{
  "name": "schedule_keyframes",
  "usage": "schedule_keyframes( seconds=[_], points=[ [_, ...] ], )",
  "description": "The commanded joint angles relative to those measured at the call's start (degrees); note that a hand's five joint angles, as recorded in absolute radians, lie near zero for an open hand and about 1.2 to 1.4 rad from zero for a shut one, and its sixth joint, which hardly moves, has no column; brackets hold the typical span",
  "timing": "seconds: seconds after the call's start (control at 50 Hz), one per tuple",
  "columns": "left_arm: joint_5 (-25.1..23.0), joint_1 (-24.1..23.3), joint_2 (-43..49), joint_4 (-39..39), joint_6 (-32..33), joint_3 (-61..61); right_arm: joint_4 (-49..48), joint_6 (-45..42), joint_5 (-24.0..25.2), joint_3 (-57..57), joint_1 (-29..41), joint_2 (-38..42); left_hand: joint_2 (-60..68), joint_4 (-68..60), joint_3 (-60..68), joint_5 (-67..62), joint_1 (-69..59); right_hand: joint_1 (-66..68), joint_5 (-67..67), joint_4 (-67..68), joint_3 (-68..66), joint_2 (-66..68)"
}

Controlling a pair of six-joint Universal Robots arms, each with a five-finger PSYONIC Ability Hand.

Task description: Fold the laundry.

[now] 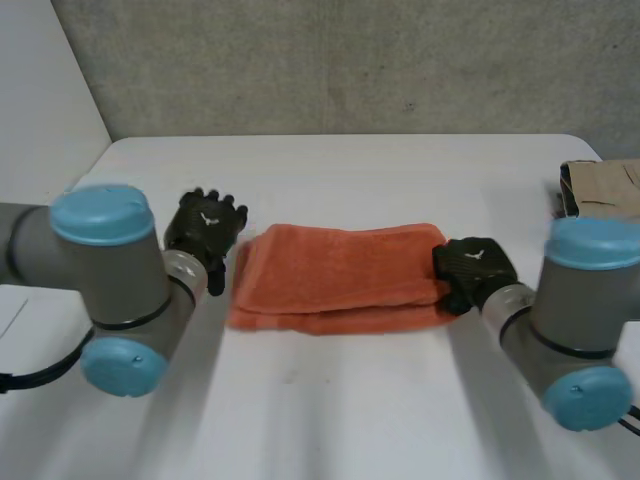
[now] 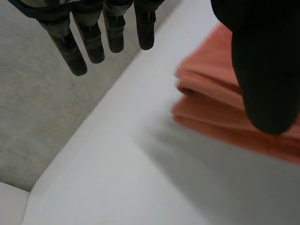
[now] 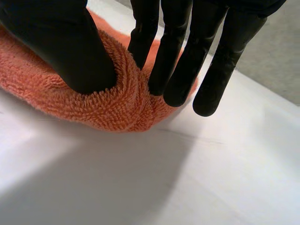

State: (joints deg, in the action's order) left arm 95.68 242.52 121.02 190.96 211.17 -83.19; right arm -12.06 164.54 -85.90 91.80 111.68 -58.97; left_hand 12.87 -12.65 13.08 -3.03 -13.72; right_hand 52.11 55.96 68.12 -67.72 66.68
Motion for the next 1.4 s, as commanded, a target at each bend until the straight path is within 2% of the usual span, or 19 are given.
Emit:
schedule_keyframes(
  seconds=[0.02,0.08,0.2,0.36,0.42,0.5,0.52,0.54,0.58,0.66,0.7,0.76,0.8,0.86,0.92,1.06,1.18,1.32,1.4],
  points=[
    [-1.98,0.41,-12.63,-2.16,-8.31,-5.39,1.42,-11.23,3.02,6.37,-6.91,-7.83,-0.80,0.59,-1.02,0.96,1.65,27.89,14.04,11.88,-12.28,13.32],
    [-3.05,0.67,-15.02,-2.43,-9.02,-6.80,2.12,-19.39,2.93,6.47,-8.75,-9.14,-1.31,1.09,-1.52,1.46,2.16,27.89,14.04,11.88,-12.28,13.32],
    [-4.28,1.90,-17.92,-2.43,-9.38,-8.83,1.77,-29.00,3.11,3.84,-8.06,-10.38,-1.47,1.26,-1.69,1.63,2.33,27.89,14.04,11.88,-12.28,13.32],
    [-4.28,1.11,-17.57,-1.64,-9.81,-7.08,1.07,-29.10,8.02,-5.83,8.97,-9.33,-1.64,1.43,-1.86,1.80,2.50,27.89,14.04,11.88,-12.28,13.32],
    [-4.10,0.67,-16.87,-0.94,-11.65,-4.88,1.07,-29.01,12.15,-8.21,13.99,-4.59,-1.64,1.43,-1.86,1.80,2.50,27.89,14.04,11.88,-12.28,13.32],
    [-4.10,0.23,-14.50,-0.76,-14.73,-2.42,1.95,-27.88,13.74,-11.80,19.61,0.86,-1.48,1.26,-1.69,1.63,2.33,27.89,14.04,11.88,-12.28,13.32],
    [-4.10,-0.03,-13.71,-0.76,-15.78,-1.20,2.12,-27.26,13.39,-12.25,19.98,1.31,-1.31,1.09,-1.52,1.47,2.16,25.28,11.44,9.27,-9.68,10.71],
    [-4.19,-0.20,-13.36,-0.76,-16.14,-0.75,2.21,-26.21,12.69,-12.52,20.41,1.57,-1.31,1.09,-1.52,1.47,2.16,8.44,-5.41,-7.57,7.17,-6.14],
    [-4.19,-0.91,-12.13,-0.76,-16.93,0.74,2.47,-20.70,9.63,-12.78,20.51,1.31,-1.31,1.09,-1.52,1.47,2.16,-33.09,-46.94,-49.10,48.70,-47.66],
    [-4.28,-2.92,-9.32,-0.68,-17.64,3.11,2.56,-5.14,4.70,-12.61,18.93,0.17,-0.80,0.59,-1.02,0.96,1.66,-40.33,-54.17,-56.33,55.93,-54.90],
    [-4.37,-4.24,-8.17,-0.67,-18.07,4.26,2.74,4.42,3.73,-11.82,14.30,-2.28,-0.80,0.59,-1.02,0.96,1.65,-42.11,-55.96,-58.12,57.72,-56.68],
    [-5.07,-6.53,-5.28,-0.76,-18.78,6.46,3.17,12.53,3.81,-9.81,7.88,-5.53,-0.30,0.09,-0.52,0.46,1.15,-42.11,-55.96,-58.12,57.72,-56.68],
    [-6.47,-7.93,-3.00,-0.85,-19.57,7.86,3.96,14.31,3.98,-9.27,6.19,-6.16,0.20,-0.42,-0.01,-0.04,0.65,-42.11,-55.96,-58.12,57.72,-56.68],
    [-8.58,-9.51,0.51,-1.46,-20.45,9.71,6.69,14.94,4.42,-9.79,5.13,-5.55,0.21,-0.42,-0.01,-0.05,0.65,-42.11,-55.96,-58.12,57.72,-56.68],
    [-8.59,-10.66,3.16,-2.60,-20.71,10.77,9.40,14.67,4.51,-11.89,5.21,-2.23,0.88,-1.09,0.66,-0.72,-0.02,-42.11,-55.96,-58.12,57.72,-56.68],
    [-2.18,-11.28,7.56,-9.46,-20.19,11.56,15.04,12.48,5.39,-17.35,5.13,5.26,1.05,-1.26,0.83,-0.89,-0.20,-42.11,-55.96,-58.12,57.72,-56.68],
    [-1.03,-10.84,9.50,-12.18,-18.08,11.38,19.70,6.86,6.01,-21.48,5.21,10.80,0.88,-1.09,0.66,-0.72,-0.03,-41.53,-55.37,-57.54,57.13,-56.10],
    [-1.99,-9.44,8.44,-12.98,-15.71,11.65,19.44,-2.55,1.88,-20.34,5.13,9.31,0.04,-0.26,-0.17,0.12,0.81,-39.51,-53.35,-55.51,55.11,-54.08],
    [-6.64,-9.26,5.12,-13.07,-14.65,12.79,14.54,-2.64,0.56,-16.14,5.21,4.14,-0.63,0.42,-0.85,0.79,1.48,-40.34,-54.19,-56.35,55.95,-54.91]
  ],
)
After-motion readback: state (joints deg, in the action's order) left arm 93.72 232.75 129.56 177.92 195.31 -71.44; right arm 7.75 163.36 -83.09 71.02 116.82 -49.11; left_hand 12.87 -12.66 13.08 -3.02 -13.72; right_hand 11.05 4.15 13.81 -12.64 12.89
